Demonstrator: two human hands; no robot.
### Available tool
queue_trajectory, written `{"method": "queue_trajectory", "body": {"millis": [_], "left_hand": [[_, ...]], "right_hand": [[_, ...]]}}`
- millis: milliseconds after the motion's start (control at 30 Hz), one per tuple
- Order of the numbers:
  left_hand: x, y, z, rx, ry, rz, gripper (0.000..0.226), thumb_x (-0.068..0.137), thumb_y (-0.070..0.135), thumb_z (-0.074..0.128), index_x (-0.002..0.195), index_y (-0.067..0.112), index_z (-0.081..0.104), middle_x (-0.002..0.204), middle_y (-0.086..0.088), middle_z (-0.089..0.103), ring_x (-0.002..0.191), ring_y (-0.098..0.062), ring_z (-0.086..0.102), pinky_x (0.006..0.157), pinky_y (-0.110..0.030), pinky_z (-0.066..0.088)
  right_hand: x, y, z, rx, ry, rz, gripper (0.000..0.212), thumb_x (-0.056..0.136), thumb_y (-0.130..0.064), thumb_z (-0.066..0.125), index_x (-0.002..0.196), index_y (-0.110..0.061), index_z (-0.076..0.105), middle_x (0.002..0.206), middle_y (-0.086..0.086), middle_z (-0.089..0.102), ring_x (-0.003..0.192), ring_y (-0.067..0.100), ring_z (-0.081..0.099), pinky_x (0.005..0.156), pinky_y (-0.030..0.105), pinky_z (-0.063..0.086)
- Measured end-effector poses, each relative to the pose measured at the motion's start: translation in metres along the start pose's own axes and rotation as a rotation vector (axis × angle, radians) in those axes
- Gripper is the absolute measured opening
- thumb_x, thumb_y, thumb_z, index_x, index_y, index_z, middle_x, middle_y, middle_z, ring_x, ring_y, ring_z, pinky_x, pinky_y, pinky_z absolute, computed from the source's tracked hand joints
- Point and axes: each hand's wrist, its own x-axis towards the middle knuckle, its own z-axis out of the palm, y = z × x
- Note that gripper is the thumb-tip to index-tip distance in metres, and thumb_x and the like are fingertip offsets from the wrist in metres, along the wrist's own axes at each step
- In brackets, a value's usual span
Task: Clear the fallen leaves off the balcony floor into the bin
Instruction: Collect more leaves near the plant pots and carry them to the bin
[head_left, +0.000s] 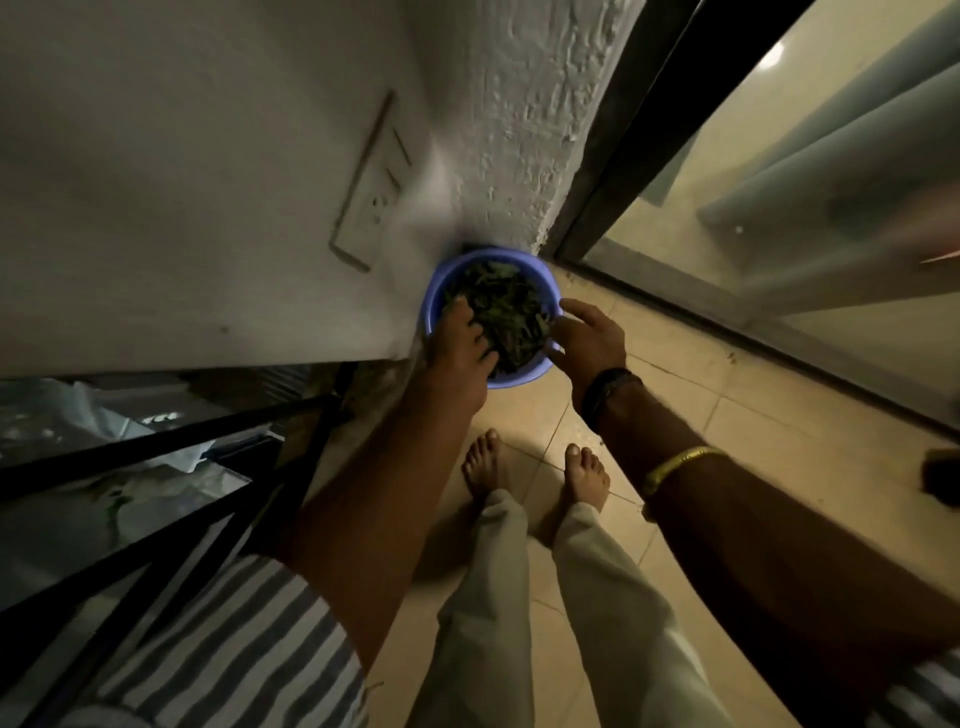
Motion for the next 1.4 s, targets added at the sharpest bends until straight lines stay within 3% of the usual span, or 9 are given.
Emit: {"method": "queue_trajectory", "body": {"millis": [133, 233, 367, 500, 667, 867, 1100, 1267, 1400], "left_hand": [[-0.069, 0.008, 0.018, -0.037, -0.096, -0.019, 0.046, 0.106, 0.03, 0.037, 0.143, 0.003, 0.043, 0.147, -0.017, 0.046, 0.139, -0.033, 0.042, 0.115, -0.043, 0.033], [-0.137, 0.008, 0.035, 0.051, -0.136, 0.003, 0.033, 0.102, 0.024, 0.048, 0.121, 0.001, 0.061, 0.115, -0.012, 0.067, 0.117, -0.028, 0.059, 0.098, -0.037, 0.047], [-0.225, 0.005, 0.06, 0.18, -0.274, 0.046, 0.024, 0.098, 0.026, 0.051, 0.111, 0.011, 0.066, 0.112, -0.005, 0.067, 0.101, -0.018, 0.061, 0.082, -0.03, 0.047], [-0.314, -0.014, 0.083, 0.328, -0.361, 0.124, 0.018, 0.097, 0.023, 0.051, 0.096, 0.014, 0.066, 0.083, -0.002, 0.063, 0.067, -0.012, 0.052, 0.059, -0.024, 0.036], [-0.384, -0.075, 0.095, 0.609, -0.486, 0.177, 0.013, 0.091, 0.021, 0.057, 0.094, 0.014, 0.067, 0.075, -0.001, 0.061, 0.056, -0.011, 0.047, 0.049, -0.023, 0.031], [-0.433, -0.196, 0.121, 0.857, -0.641, 0.049, 0.017, 0.097, 0.027, 0.051, 0.092, 0.014, 0.061, 0.068, 0.001, 0.056, 0.046, -0.009, 0.041, 0.039, -0.02, 0.024], [-0.492, -0.399, 0.134, 1.089, -0.809, -0.111, 0.015, 0.093, 0.024, 0.053, 0.086, 0.013, 0.06, 0.068, -0.001, 0.053, 0.05, -0.011, 0.04, 0.039, -0.02, 0.026], [-0.529, -0.552, 0.129, 1.285, -0.882, -0.24, 0.013, 0.091, 0.023, 0.052, 0.09, 0.012, 0.06, 0.068, -0.001, 0.054, 0.049, -0.012, 0.042, 0.038, -0.02, 0.028], [-0.552, -0.634, 0.131, 1.364, -0.912, -0.325, 0.017, 0.095, 0.023, 0.049, 0.088, 0.012, 0.059, 0.068, -0.001, 0.055, 0.048, -0.012, 0.042, 0.039, -0.019, 0.028]], "right_hand": [[-0.075, -0.038, -0.02, 0.194, -0.016, -0.024, 0.019, 0.093, 0.005, 0.053, 0.101, -0.006, 0.066, 0.09, 0.015, 0.066, 0.078, 0.024, 0.065, 0.068, 0.033, 0.059], [-0.144, -0.071, -0.045, 0.265, -0.024, -0.082, 0.02, 0.095, 0.003, 0.054, 0.109, -0.003, 0.066, 0.093, 0.012, 0.066, 0.081, 0.021, 0.065, 0.071, 0.033, 0.061], [-0.232, -0.11, -0.09, 0.382, -0.001, -0.17, 0.017, 0.095, 0.0, 0.056, 0.108, -0.007, 0.066, 0.094, 0.01, 0.065, 0.084, 0.021, 0.063, 0.068, 0.031, 0.058], [-0.313, -0.127, -0.146, 0.461, 0.034, -0.284, 0.02, 0.092, 0.0, 0.06, 0.108, -0.008, 0.068, 0.089, 0.008, 0.066, 0.08, 0.019, 0.063, 0.067, 0.032, 0.056], [-0.387, -0.102, -0.227, 0.553, 0.135, -0.4, 0.023, 0.088, 0.002, 0.066, 0.109, -0.009, 0.069, 0.093, 0.01, 0.067, 0.081, 0.019, 0.065, 0.066, 0.032, 0.056], [-0.444, -0.039, -0.336, 0.758, 0.394, -0.43, 0.021, 0.088, 0.005, 0.064, 0.107, -0.003, 0.069, 0.085, 0.014, 0.061, 0.078, 0.022, 0.062, 0.068, 0.032, 0.059], [-0.5, 0.076, -0.478, 0.976, 0.631, -0.413, 0.019, 0.089, 0.008, 0.063, 0.1, -0.006, 0.07, 0.076, 0.008, 0.069, 0.071, 0.019, 0.065, 0.067, 0.034, 0.057], [-0.544, 0.164, -0.582, 1.092, 0.77, -0.398, 0.017, 0.09, 0.006, 0.062, 0.101, -0.005, 0.07, 0.075, 0.006, 0.068, 0.071, 0.019, 0.064, 0.07, 0.038, 0.057], [-0.563, 0.208, -0.642, 1.217, 0.902, -0.351, 0.016, 0.09, 0.007, 0.061, 0.102, -0.001, 0.068, 0.083, 0.013, 0.067, 0.073, 0.021, 0.064, 0.065, 0.03, 0.06]]}}
